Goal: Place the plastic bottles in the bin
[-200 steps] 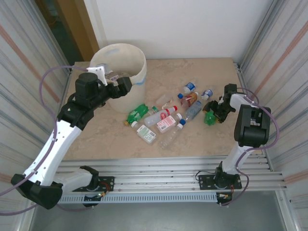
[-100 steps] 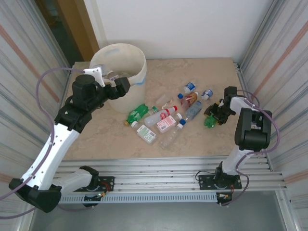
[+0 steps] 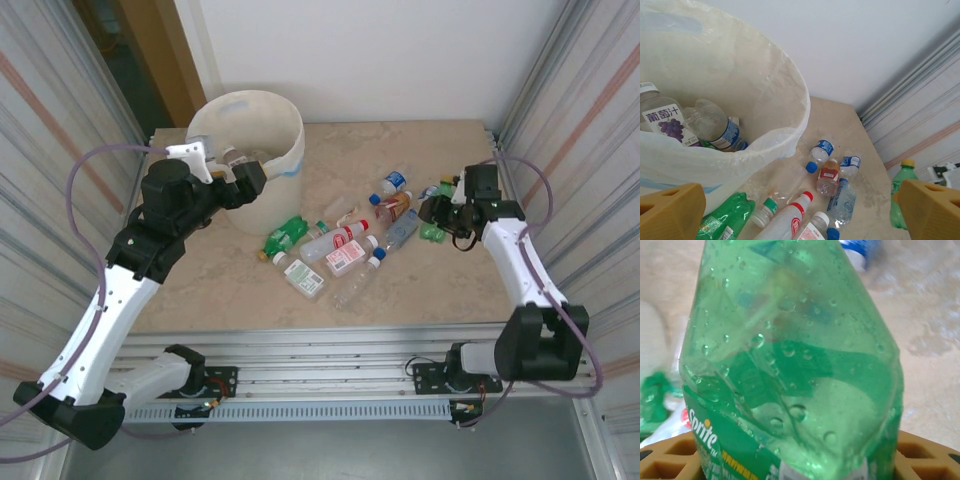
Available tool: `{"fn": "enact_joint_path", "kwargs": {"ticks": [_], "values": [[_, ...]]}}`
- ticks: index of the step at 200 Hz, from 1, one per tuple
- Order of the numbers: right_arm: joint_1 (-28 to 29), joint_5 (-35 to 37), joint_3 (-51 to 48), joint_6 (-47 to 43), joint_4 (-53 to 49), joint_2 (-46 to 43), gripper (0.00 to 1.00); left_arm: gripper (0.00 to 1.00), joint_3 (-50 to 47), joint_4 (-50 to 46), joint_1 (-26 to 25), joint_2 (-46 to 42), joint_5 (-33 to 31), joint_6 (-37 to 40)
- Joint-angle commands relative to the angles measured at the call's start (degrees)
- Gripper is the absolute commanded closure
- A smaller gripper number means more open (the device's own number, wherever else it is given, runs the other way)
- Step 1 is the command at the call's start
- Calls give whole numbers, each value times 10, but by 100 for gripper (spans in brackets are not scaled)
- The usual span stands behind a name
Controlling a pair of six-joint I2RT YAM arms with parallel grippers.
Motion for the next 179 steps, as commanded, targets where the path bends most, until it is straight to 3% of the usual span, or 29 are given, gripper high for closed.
{"fn": "enact_joint_path", "kwargs": {"ticks": [1, 37, 99, 179], "values": [[43, 6, 23, -21, 28, -57, 58, 1, 2, 28, -4, -6, 24, -12], [133, -3, 21, -32, 99, -107, 58, 1, 18, 31, -12, 7, 49, -12], [263, -28, 30, -50, 205, -107, 59, 1, 77, 32, -83, 70, 81, 28], [349, -57, 68, -57, 261, -52, 59, 2, 150, 41, -163, 156, 108, 80]]}}
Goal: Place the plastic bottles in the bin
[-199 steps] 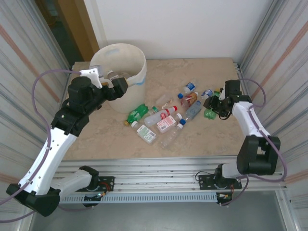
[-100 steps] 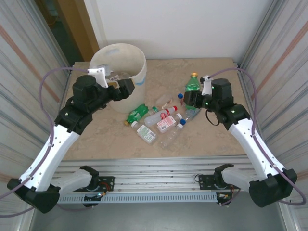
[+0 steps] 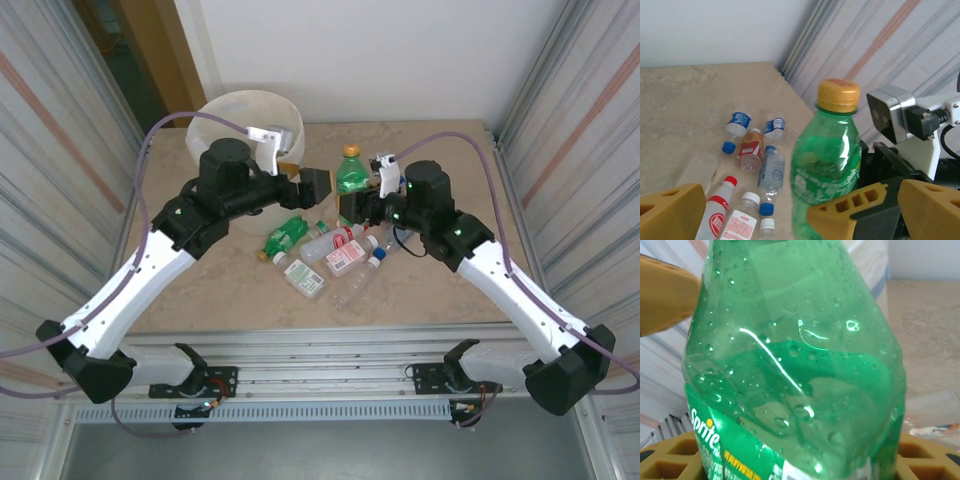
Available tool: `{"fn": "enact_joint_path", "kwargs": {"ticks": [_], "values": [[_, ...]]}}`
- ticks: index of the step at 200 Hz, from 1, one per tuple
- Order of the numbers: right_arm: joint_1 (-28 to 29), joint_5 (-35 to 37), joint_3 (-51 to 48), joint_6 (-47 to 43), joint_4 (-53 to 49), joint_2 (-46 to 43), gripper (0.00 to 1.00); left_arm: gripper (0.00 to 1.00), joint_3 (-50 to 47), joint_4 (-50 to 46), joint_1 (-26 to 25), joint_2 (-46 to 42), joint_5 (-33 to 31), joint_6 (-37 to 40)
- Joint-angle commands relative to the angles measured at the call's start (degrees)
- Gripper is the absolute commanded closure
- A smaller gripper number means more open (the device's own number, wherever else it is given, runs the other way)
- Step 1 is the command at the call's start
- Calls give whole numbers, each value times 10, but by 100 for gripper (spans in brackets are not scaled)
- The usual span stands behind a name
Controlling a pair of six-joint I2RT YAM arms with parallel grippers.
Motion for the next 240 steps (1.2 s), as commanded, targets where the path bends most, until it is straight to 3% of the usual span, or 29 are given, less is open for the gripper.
{"fn": "enact_joint_path", "kwargs": {"ticks": [1, 30, 114, 179, 240], "values": [[22, -20, 26, -19, 38, 11, 58, 2, 23, 24, -9, 9, 16, 26], [48, -24, 34, -27, 47, 23, 58, 9, 19, 41, -9, 17, 8, 25], [75, -27, 44, -35, 53, 36, 58, 44, 7, 48, -10, 18, -18, 9], [90, -29, 46, -57, 44, 37, 59, 52, -1, 58, -9, 17, -32, -3], [94, -8, 48, -66, 34, 35, 55, 86, -5, 63, -8, 17, -34, -7]]}}
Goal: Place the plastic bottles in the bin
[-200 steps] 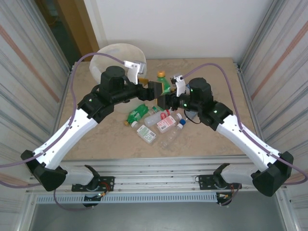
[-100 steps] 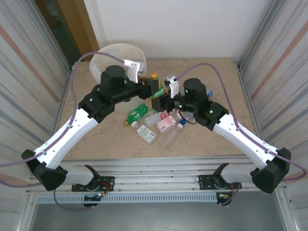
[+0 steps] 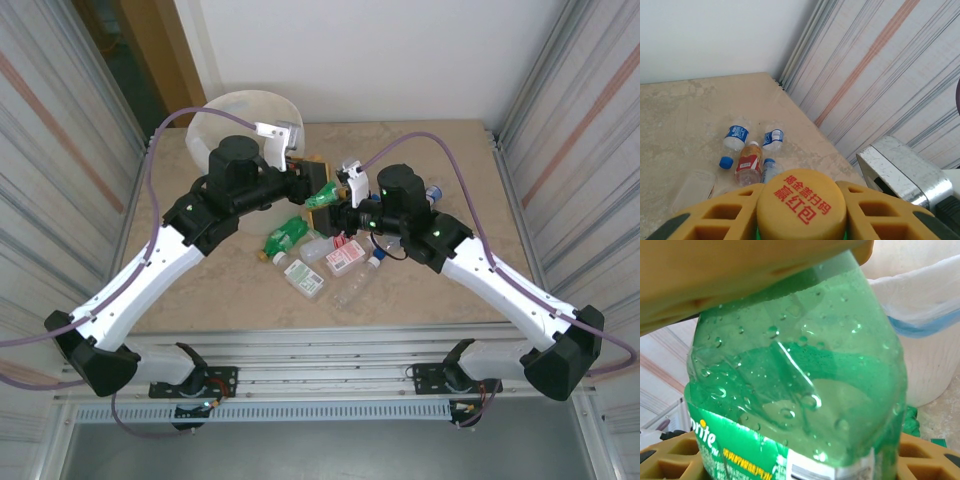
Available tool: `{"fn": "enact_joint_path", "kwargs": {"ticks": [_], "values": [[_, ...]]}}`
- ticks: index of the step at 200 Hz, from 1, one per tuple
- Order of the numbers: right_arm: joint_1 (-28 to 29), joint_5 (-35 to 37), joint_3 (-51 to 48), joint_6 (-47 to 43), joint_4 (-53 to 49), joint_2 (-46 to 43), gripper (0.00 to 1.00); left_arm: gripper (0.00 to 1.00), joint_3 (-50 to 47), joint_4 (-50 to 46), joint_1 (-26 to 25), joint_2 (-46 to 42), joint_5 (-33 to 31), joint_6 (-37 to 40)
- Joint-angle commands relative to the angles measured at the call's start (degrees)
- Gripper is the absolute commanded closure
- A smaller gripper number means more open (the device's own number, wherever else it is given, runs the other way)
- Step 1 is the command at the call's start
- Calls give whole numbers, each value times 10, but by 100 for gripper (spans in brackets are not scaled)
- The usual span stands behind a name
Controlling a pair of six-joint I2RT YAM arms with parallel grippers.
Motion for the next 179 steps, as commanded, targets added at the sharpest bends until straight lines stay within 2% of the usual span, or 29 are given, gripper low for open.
{"fn": "enact_joint_path", "kwargs": {"ticks": [1, 36, 55, 99, 121, 179], "values": [[10, 8, 22, -28, 9, -3, 54, 87, -7, 20, -1, -3, -15, -15], [10, 19, 24, -25, 9, -3, 43, 100, -11, 20, 1, -8, -17, -15], [10, 23, 24, -25, 8, -3, 35, 100, -15, 20, 1, -12, -19, -15], [10, 41, 19, -27, 8, -11, 9, 100, -23, 21, 3, -24, -32, -13], [10, 50, 16, -29, 8, -18, 0, 100, -28, 19, 9, -31, -38, -12], [10, 67, 6, -32, 11, -42, 2, 100, -30, 10, 34, -52, -48, -6]]}}
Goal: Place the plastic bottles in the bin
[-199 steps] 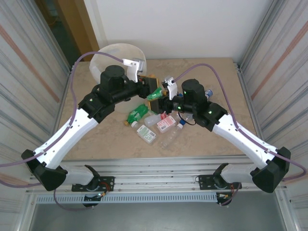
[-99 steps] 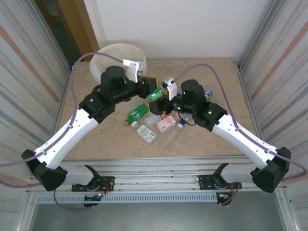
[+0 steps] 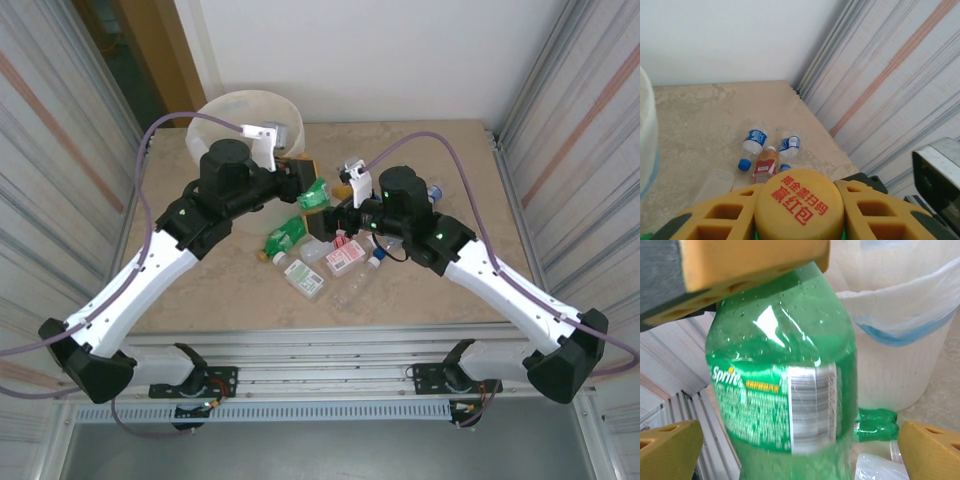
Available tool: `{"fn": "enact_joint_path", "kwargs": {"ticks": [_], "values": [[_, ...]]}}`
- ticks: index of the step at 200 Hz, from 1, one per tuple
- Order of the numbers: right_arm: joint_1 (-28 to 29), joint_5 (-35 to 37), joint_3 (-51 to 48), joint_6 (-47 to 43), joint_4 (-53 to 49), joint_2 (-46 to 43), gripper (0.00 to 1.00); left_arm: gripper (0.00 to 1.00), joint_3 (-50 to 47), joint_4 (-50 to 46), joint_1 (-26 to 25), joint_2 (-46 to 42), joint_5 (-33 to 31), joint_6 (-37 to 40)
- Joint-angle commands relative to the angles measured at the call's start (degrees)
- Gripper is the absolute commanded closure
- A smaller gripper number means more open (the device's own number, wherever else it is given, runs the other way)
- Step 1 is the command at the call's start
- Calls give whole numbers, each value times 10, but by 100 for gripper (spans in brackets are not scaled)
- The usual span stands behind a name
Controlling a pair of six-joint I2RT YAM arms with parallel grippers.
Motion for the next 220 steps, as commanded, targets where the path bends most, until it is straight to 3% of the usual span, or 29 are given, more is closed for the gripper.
{"fn": "enact_joint_path", "kwargs": {"ticks": [1, 45, 100, 161, 220], "values": [[3, 17, 6, -13, 15, -26, 2, 100, 1, 1, 13, -24, -15, 6], [3, 49, -9, -4, 12, -60, 2, 100, 42, -22, 45, -31, -41, 40], [3, 140, -40, 9, 5, -107, 2, 100, 121, -38, 112, -11, -92, 107], [-6, 252, -39, 48, -56, -101, 2, 100, 227, -55, 184, 70, -134, 181], [-58, 276, -44, 113, -103, -92, 2, 100, 287, -78, 216, 149, -143, 207]]}}
